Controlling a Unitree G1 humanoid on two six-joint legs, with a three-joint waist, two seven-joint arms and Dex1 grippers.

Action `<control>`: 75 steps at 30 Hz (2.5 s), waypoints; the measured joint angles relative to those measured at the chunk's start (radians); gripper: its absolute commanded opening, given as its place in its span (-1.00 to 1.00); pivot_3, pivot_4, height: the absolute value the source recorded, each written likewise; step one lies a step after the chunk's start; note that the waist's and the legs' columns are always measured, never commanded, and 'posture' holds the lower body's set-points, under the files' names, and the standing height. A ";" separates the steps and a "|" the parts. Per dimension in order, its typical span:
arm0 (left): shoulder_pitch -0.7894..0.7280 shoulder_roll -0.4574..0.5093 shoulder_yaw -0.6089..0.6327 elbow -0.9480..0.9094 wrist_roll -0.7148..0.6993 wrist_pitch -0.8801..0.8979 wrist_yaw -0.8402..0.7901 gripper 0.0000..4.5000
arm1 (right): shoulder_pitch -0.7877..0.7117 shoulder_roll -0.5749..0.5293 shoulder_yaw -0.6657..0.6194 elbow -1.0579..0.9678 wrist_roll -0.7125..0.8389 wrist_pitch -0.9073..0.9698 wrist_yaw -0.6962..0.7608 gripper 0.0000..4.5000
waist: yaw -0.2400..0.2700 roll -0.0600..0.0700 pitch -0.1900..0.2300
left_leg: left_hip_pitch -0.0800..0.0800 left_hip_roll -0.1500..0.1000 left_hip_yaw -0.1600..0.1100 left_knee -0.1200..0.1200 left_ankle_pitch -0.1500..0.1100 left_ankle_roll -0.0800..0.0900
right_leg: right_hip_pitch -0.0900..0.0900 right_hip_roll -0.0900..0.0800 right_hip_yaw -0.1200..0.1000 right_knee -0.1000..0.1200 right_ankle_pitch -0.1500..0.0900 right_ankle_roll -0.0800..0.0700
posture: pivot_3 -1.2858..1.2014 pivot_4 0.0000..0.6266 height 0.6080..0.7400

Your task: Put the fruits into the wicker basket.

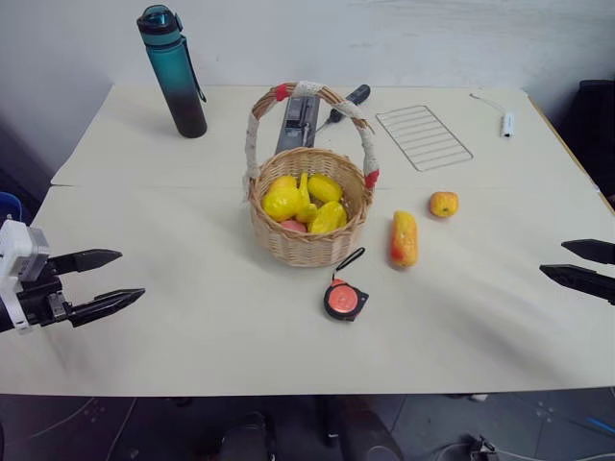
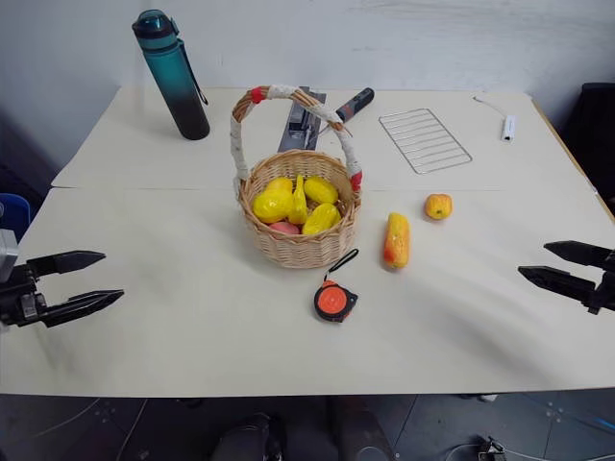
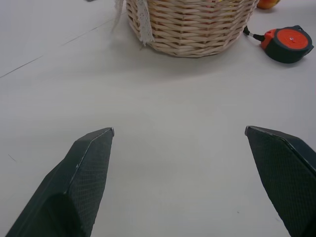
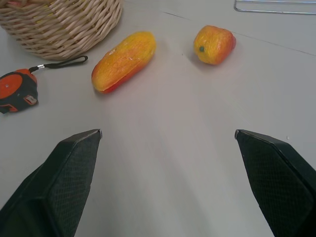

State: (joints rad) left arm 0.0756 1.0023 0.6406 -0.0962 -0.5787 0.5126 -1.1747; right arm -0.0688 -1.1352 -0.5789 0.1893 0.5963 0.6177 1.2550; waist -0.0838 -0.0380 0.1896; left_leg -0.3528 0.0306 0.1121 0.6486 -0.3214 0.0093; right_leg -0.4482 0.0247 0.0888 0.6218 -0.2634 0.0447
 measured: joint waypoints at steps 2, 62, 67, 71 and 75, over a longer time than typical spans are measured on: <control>-0.009 0.002 -0.020 0.013 0.018 -0.030 -0.001 0.99 | 0.000 0.000 0.000 -0.007 0.000 0.000 -0.004 0.98 | 0.000 0.000 0.000 | 0.000 0.000 0.000 0.000 0.000 0.000 | 0.000 0.000 0.000 0.000 0.000 0.000 | 0.03 -0.52 1.00; -0.536 -0.042 -0.612 -0.243 -0.073 0.073 -0.067 0.99 | -0.201 0.543 0.860 -0.461 -0.348 -0.126 -0.401 0.98 | -0.001 -0.002 -0.001 | 0.000 -0.002 -0.001 0.016 0.005 -0.001 | 0.001 0.001 0.002 0.017 0.001 0.000 | 0.03 -0.52 1.00; -0.539 -0.053 -0.617 -0.236 -0.055 0.063 -0.067 0.99 | -0.221 0.560 0.840 -0.461 -0.327 -0.083 -0.403 0.98 | -0.001 -0.002 -0.001 | 0.000 -0.001 -0.001 0.016 0.005 -0.001 | 0.000 0.001 0.001 0.017 0.001 0.000 | 0.03 -0.52 1.00; -0.543 -0.062 -0.621 -0.208 -0.040 0.047 -0.068 0.99 | -0.240 0.561 0.813 -0.461 -0.295 -0.060 -0.386 0.98 | 0.001 -0.002 -0.001 | 0.000 -0.001 -0.001 0.016 0.004 -0.001 | 0.000 0.001 0.001 0.016 0.001 0.000 | 0.03 -0.52 1.00; -0.550 -0.067 -0.622 -0.204 -0.035 0.042 -0.068 0.99 | -0.240 0.545 0.821 -0.461 -0.295 -0.068 -0.335 0.98 | 0.000 -0.002 -0.001 | -0.001 -0.001 -0.001 0.016 0.004 -0.001 | 0.000 0.001 0.001 0.016 0.001 0.000 | 0.03 -0.52 1.00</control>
State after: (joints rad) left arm -0.4748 0.9350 0.0185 -0.3002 -0.6136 0.5542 -1.2428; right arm -0.3087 -0.5903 0.2421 -0.2714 0.3010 0.5492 0.9204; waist -0.0836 -0.0402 0.1885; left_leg -0.3535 0.0292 0.1108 0.6643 -0.3176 0.0086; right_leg -0.4480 0.0257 0.0898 0.6379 -0.2624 0.0448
